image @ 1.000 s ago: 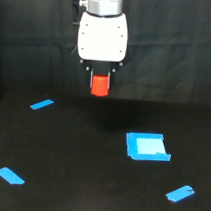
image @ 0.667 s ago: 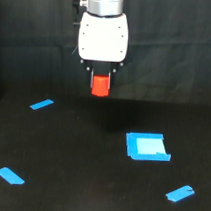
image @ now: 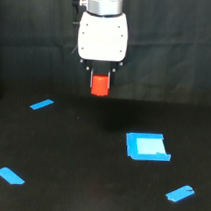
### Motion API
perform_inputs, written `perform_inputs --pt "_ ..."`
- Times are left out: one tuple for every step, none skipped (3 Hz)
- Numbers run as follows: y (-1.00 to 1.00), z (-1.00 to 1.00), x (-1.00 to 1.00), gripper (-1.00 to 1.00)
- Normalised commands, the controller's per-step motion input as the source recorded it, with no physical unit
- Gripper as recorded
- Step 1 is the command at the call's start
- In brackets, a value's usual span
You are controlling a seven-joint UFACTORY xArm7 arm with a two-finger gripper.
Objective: Pick up the red object from the table
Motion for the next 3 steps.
perform_inputs --pt "-0.03 0.19 0.07 -0.94" --pt "0.01 0.02 0.06 -1.00" --pt "-0.02 0.08 -0.02 -1.00"
